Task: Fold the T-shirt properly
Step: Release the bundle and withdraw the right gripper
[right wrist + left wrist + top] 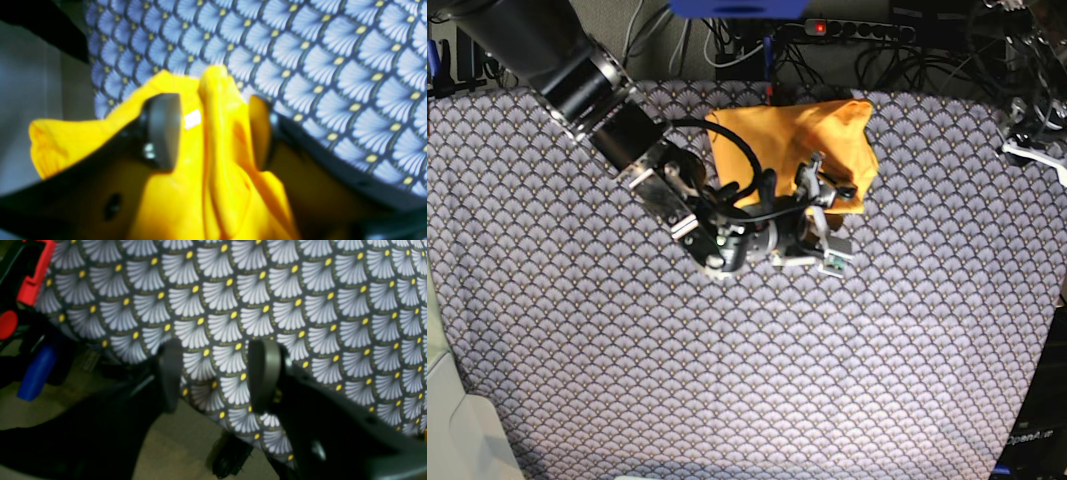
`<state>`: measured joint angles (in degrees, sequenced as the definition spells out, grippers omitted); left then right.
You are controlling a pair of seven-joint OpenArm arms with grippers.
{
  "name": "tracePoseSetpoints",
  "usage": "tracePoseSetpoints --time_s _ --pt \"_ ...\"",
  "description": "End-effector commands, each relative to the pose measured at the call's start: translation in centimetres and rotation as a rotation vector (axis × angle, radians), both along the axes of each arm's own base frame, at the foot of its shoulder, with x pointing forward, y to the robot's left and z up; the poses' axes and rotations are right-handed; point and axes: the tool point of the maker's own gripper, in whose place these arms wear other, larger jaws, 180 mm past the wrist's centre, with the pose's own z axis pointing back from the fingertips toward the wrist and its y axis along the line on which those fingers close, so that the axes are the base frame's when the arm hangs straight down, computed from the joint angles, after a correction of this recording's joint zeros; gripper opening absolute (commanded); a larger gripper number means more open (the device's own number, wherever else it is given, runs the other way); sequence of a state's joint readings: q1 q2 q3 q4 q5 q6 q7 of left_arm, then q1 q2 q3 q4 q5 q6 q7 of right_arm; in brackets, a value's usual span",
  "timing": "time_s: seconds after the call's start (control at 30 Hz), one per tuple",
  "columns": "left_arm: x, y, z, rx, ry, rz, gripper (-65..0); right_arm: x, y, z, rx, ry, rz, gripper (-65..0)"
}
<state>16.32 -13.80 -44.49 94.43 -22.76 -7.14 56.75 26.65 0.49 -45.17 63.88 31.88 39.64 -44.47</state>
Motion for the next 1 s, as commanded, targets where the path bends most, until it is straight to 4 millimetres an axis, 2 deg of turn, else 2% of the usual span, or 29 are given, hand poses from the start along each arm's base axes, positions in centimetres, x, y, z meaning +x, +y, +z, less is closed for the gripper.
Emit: tracePoseSetpoints --time_s 0.0,0.13,0.3,0.37,0.47,0.6,0.63,0.7,0.77,0.87,0.97 --pt "0.6 0.6 1.2 0.028 -0.028 -0.008 -33.9 1.1 1.1 2.7 0.068 -0.047 0.007 -26.9" --pt "0.6 0.7 1.3 0.031 -0.031 -0.007 -33.9 3.4 0.6 7.1 0.175 -0.132 -0.062 -25.6" --pt "0.6 0.8 1.3 0.032 -0.03 -0.004 -33.9 7.2 -3.6 11.8 0.237 -0.234 -0.213 -25.6" --pt "0.5 0.8 1.3 0.032 -0.029 -0.004 -33.9 8.3 -5.1 12.8 0.234 -0.256 -0.262 -25.6" --pt "0.4 0.7 1.3 0.027 -0.029 -0.005 -33.9 9.1 -8.9 11.5 0.17 -0.252 -0.329 -25.6" --pt "0.7 0.3 1.3 0.024 -0.036 -0.019 -34.1 7.7 -13.5 9.0 0.122 -0.225 -0.417 -28.6" --pt "1.3 -0.2 1.5 0.027 -0.044 -0.046 -34.2 7.2 -14.6 8.5 0.105 -0.222 -0.434 -30.0" --pt "2.5 -2.4 1.7 0.034 -0.046 -0.169 -35.6 6.3 -16.6 7.6 0.067 -0.222 -0.454 -33.5" --pt "3.8 -5.0 2.4 0.05 -0.064 -0.284 -44.5 5.0 -18.4 6.4 0.029 -0.206 -0.471 -38.1" --pt "5.1 -8.1 3.2 0.049 -0.09 -0.378 -65.0 3.2 -20.5 4.5 0.001 -0.156 -0.522 -47.7" --pt "5.8 -11.3 3.0 0.03 -0.094 -0.473 -65.0 2.1 -22.3 3.2 -0.014 -0.115 -0.582 -61.0"
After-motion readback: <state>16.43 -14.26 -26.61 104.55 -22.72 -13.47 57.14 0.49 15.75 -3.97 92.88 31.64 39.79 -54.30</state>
